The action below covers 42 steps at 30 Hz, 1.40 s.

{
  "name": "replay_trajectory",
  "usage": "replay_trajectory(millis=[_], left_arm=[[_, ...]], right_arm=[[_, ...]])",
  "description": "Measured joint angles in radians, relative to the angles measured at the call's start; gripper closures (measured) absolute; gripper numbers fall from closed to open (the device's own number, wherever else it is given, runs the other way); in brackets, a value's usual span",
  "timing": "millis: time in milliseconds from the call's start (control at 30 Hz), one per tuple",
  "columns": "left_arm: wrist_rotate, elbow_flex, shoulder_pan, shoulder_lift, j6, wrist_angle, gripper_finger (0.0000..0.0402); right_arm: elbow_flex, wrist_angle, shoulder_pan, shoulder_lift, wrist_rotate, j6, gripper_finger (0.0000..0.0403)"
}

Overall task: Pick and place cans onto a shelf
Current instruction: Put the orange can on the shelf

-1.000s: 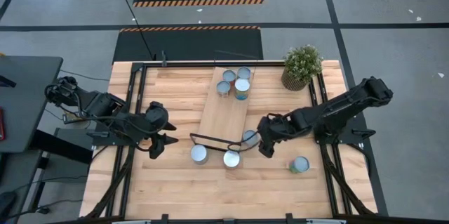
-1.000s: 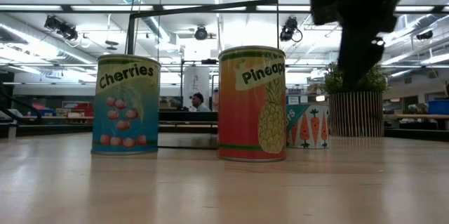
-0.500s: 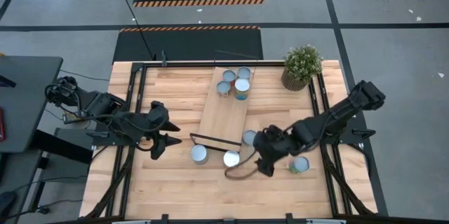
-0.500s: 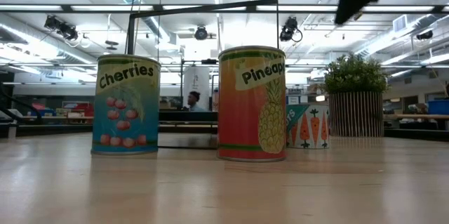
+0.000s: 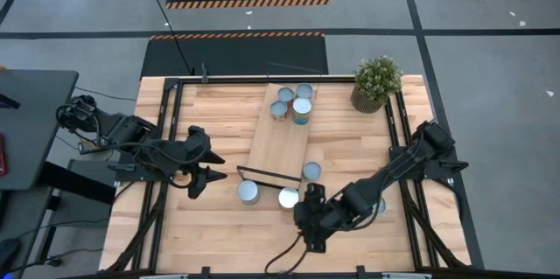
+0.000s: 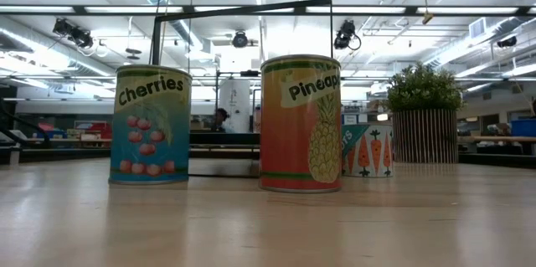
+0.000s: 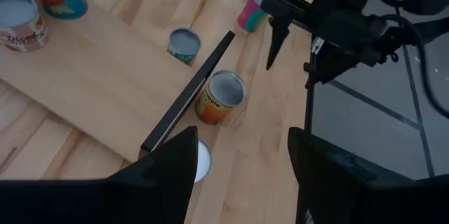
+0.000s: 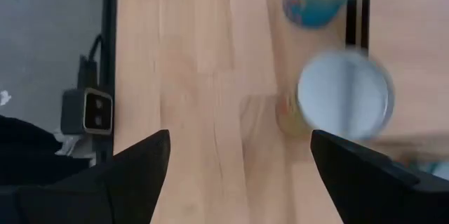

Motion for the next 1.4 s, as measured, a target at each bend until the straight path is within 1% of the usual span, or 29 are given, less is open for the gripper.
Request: replay_trajectory(millis=[100, 167, 233, 400, 567, 633, 800, 933, 1067, 1167, 1333, 1400], left_arm=[[0.0, 0.0, 0.0, 0.0, 0.0, 0.0, 0.0175], [0.0, 0.0, 0.0, 0.0, 0.0, 0.0, 0.0175], [0.0, 0.0, 0.0, 0.0, -0.001, 0.003, 0.0175], [0.0, 0.0, 0.0, 0.0, -0.001, 0.005, 0.0175], [0.0, 0.0, 0.0, 0.0, 0.0, 0.005, 0.0175], [0.0, 0.0, 0.0, 0.0, 0.0, 0.006, 0.0175], [-0.023, 0.0, 0.0, 0.0, -0.003, 0.027, 0.0175], [-0.03, 0.0, 0.0, 0.0, -0.023, 0.075, 0.0175], [-0.069, 0.0, 0.0, 0.0, -0.033, 0.137, 0.0175], [-0.066, 0.0, 0.0, 0.0, -0.094, 0.211, 0.0175], [-0.006, 0.0, -0.002, 0.0, -0.102, 0.253, 0.0175], [0.036, 0.0, -0.002, 0.0, -0.075, 0.25, 0.0175]], right_arm=[[0.06, -0.001, -0.022, 0.022, 0.023, -0.103, 0.005], [0.075, 0.008, -0.041, 0.026, 0.043, -0.184, 0.005], [0.078, 0.011, -0.06, 0.028, 0.041, -0.264, 0.005], [0.078, 0.011, -0.107, 0.028, -0.045, -0.412, 0.0046], [0.077, 0.024, -0.136, 0.037, -0.15, -0.544, 0.0017], [0.077, 0.035, -0.139, 0.037, -0.17, -0.574, 0.0007], [0.103, -0.018, -0.145, 0.039, -0.2, -0.606, 0.0008], [0.132, -0.036, -0.138, 0.037, -0.184, -0.667, 0.0007], [0.142, -0.022, -0.139, 0.049, -0.181, -0.674, 0.0007], [0.142, -0.023, -0.14, 0.091, -0.184, -0.697, 0.0007], [0.14, -0.013, -0.116, 0.153, -0.099, -0.823, 0.0007], [0.14, -0.008, -0.111, 0.164, -0.081, -0.832, 0.0007]])
